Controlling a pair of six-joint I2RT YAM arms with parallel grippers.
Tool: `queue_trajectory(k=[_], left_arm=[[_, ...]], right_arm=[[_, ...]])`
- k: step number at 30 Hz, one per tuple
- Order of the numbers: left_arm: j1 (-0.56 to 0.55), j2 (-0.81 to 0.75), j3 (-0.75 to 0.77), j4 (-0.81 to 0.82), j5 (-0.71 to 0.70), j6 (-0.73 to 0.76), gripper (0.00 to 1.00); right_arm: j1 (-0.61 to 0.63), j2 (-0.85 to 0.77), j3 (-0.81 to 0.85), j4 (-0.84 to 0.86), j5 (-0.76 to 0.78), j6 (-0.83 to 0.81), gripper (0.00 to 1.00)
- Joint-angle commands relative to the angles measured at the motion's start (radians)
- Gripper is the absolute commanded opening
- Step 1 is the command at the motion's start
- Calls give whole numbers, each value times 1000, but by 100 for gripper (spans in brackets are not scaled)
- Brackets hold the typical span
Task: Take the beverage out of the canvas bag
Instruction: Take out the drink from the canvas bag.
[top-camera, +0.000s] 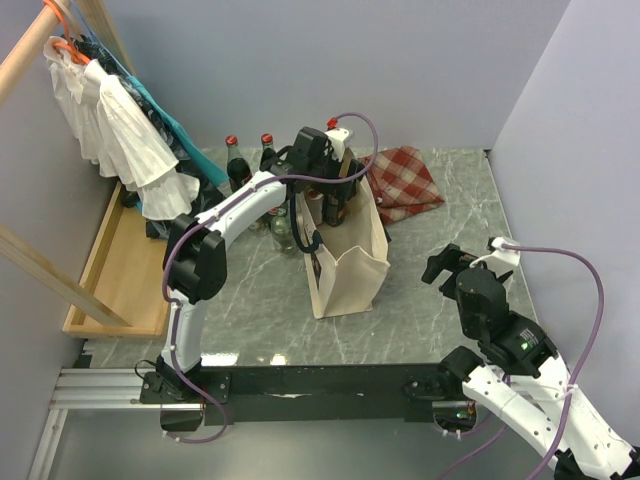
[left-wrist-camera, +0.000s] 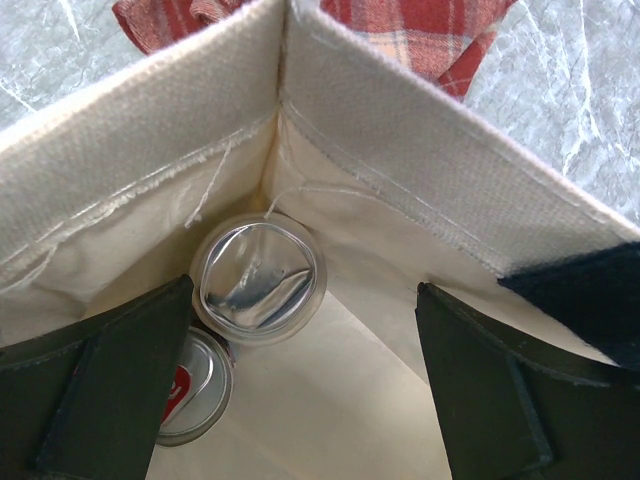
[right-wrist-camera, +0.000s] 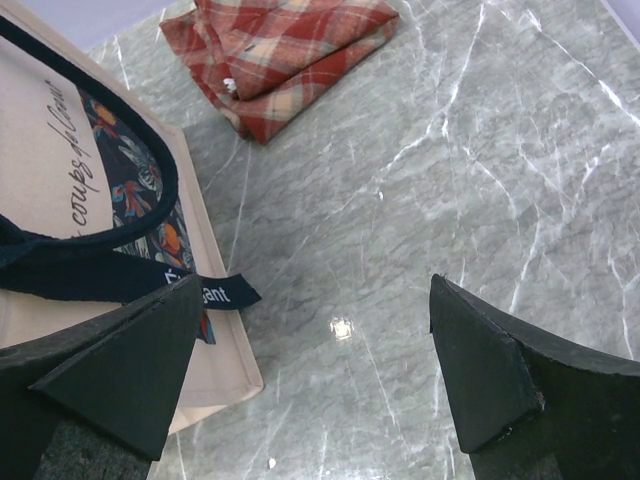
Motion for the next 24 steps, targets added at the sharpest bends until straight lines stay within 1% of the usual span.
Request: queue_trajectory(k=[1, 24], left_arm=[[6, 11, -5, 31, -10, -20, 99], [-14, 22, -27, 40, -1, -26, 97]], right_arm=[[6, 13, 4, 15, 26, 5, 100], [6, 16, 4, 15, 23, 4, 100]])
